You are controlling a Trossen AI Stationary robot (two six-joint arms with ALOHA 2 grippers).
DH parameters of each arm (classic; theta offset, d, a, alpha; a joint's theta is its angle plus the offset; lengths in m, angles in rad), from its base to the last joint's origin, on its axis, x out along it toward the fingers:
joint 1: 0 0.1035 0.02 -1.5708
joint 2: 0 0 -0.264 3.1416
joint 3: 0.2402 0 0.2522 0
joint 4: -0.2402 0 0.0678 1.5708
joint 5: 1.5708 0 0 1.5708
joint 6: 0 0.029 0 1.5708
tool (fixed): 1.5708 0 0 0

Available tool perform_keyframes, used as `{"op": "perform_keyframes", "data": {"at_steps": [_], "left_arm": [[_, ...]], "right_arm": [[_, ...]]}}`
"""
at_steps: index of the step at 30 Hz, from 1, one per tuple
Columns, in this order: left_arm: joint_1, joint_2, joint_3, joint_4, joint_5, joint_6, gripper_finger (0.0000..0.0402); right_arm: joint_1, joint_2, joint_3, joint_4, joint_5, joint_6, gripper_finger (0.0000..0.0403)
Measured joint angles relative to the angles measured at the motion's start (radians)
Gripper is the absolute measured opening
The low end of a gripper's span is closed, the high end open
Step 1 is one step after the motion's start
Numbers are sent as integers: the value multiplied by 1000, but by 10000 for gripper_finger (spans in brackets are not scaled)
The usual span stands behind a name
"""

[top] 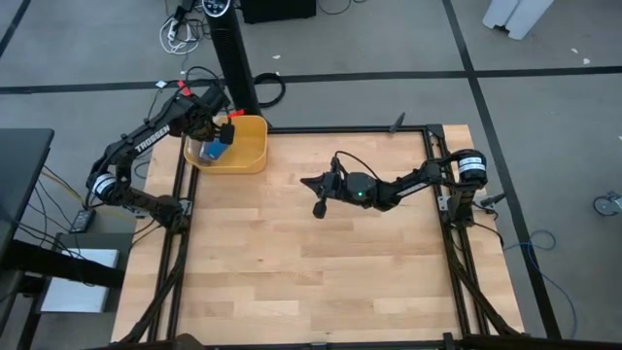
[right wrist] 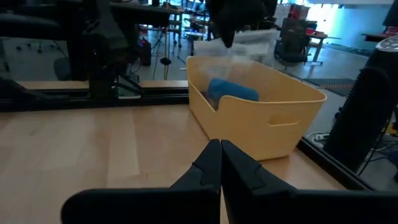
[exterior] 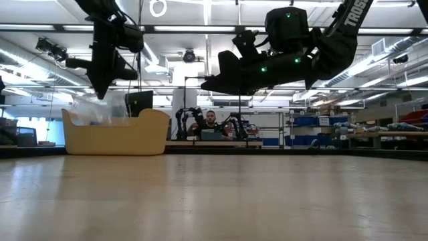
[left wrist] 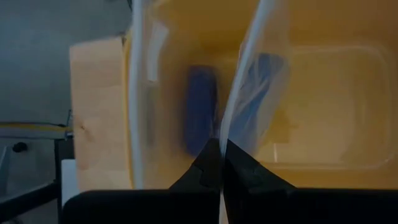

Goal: Roll bandage
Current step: Put the transparent zip bag into the yellow container, then return to Home Position

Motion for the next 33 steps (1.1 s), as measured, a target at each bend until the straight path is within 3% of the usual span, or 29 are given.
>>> {"op": "perform_keyframes", "data": {"at_steps": [10, 14, 23, 27, 33], "left_arm": [[1, 1, -238, 239, 49, -12, 3], [1, 2, -262, 263, 49, 12, 6], [-9, 1, -113, 128, -22, 117, 17], [-32, 1, -9, 21, -105, 151, 43], [-70, 0, 100, -52, -148, 182, 97]], "right_arm": [[-1, 0, 0, 7, -13, -1, 0], [-1, 0, 0, 7, -13, -1, 0], [-1, 0, 0, 23, -15, 2, 14], [-1, 0, 0, 23, -15, 9, 27], [-1, 0, 0, 23, -15, 9, 29]]}}
